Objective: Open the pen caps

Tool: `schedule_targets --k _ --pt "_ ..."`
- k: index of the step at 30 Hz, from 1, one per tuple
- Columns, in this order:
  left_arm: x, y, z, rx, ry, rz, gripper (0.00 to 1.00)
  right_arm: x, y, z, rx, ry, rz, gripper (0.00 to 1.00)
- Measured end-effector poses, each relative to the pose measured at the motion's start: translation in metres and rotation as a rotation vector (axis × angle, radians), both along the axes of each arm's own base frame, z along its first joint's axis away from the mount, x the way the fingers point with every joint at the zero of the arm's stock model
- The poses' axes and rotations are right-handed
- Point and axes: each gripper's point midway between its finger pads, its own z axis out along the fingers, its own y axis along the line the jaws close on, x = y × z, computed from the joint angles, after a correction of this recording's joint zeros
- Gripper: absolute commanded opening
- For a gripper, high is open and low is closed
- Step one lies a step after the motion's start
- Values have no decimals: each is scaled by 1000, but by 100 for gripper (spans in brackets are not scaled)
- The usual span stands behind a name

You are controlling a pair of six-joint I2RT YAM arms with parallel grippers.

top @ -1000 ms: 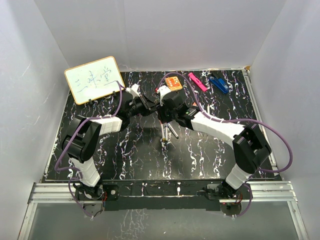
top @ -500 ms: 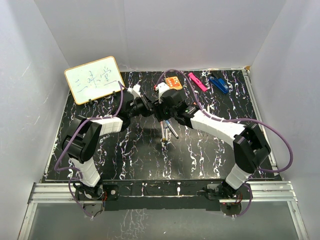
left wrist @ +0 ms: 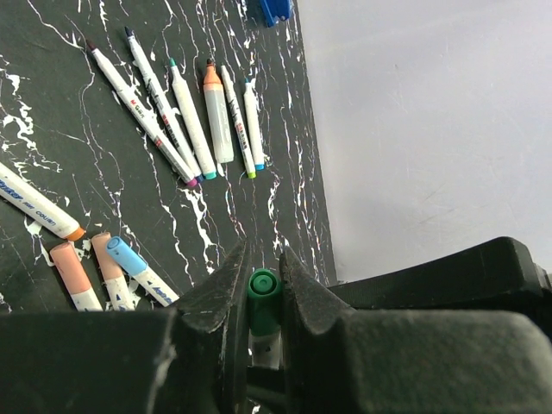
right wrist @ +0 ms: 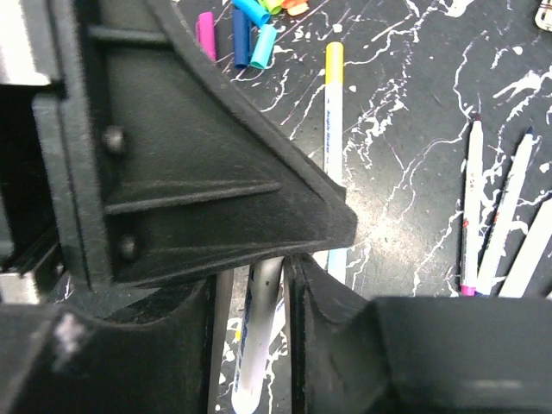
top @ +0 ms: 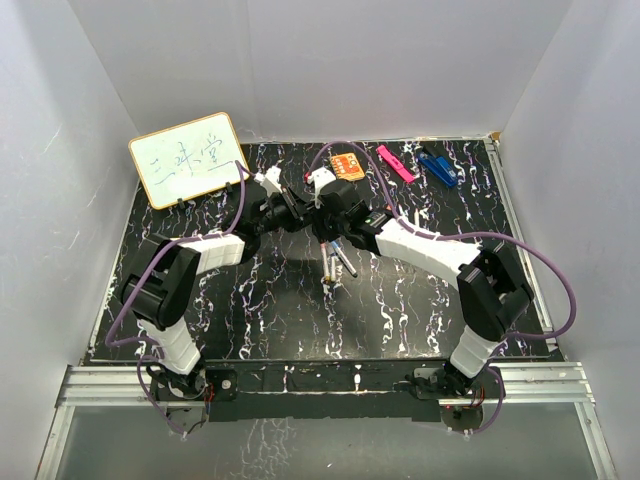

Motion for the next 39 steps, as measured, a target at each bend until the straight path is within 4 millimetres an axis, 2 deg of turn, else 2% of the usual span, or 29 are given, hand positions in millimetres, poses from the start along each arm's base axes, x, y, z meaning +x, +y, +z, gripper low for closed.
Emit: schedule_targets --k 3,15,19,20,23,26,28,32,36,39 --pt "-1 0 1 3 -2 -1 0 2 -3 0 -11 -6 -12 0" --pt "8 9 2 92 4 42 0 2 -5 0 10 -23 -31 0" --pt "7 7 9 84 15 -12 0 -8 -12 5 56 -50 -42 0" --pt "18 13 12 90 0 15 0 -16 -20 0 38 -31 -44 0" --pt "61 54 19 105 -34 153 0 -51 -55 -24 -48 45 -58 0" --pt "87 90 20 125 -46 263 0 -58 -67 -29 -86 63 -75 0" --pt "90 96 19 134 -45 281 0 -56 -71 -29 -101 54 -91 0" --pt "82 89 13 156 -35 259 0 -45 -78 -25 -134 31 -124 0" --pt "60 92 0 201 1 242 0 -7 -82 -20 -166 -10 -173 0" --pt "44 104 -3 222 21 252 0 20 -83 -28 -196 -30 -190 0"
